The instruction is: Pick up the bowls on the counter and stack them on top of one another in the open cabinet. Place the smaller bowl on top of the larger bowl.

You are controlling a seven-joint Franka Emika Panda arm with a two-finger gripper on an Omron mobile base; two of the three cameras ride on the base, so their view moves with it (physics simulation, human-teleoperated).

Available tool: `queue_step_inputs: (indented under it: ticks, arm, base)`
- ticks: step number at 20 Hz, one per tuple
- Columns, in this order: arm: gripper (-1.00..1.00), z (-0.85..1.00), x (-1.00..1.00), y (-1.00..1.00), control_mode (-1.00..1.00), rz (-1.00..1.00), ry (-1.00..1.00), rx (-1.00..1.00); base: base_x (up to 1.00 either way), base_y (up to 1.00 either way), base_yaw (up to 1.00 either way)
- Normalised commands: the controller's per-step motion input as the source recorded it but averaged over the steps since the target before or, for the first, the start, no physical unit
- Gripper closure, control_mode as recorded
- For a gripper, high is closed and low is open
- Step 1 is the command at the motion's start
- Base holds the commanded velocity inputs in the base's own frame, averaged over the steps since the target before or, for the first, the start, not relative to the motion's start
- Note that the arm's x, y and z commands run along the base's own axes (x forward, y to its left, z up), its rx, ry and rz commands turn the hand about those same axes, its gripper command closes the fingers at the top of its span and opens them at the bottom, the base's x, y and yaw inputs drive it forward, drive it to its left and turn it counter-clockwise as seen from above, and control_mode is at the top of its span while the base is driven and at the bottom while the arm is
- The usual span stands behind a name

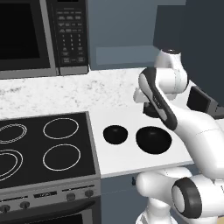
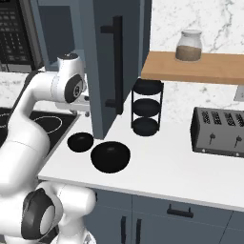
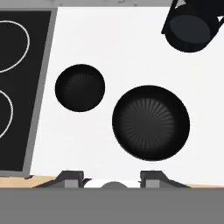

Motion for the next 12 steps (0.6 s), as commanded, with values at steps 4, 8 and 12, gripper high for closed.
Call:
queue_step_inputs:
  ticks: [4, 8, 12]
  arm:
    - [-1.00, -0.16, -0.20, 0.07, -1.00, -0.01, 0.04, -0.09]
    - [-1.00, -0.65, -0.26, 0.62, -1.00, 0.00, 0.03, -0.18]
    - [-1.00, -1.00, 0.19, 1.00, -1.00, 0.05, 0.11, -0.17]
  base:
    - [0.00, 0.00, 0.00]
    - [0.00, 0.00, 0.00]
    - [0.00, 0.00, 0.00]
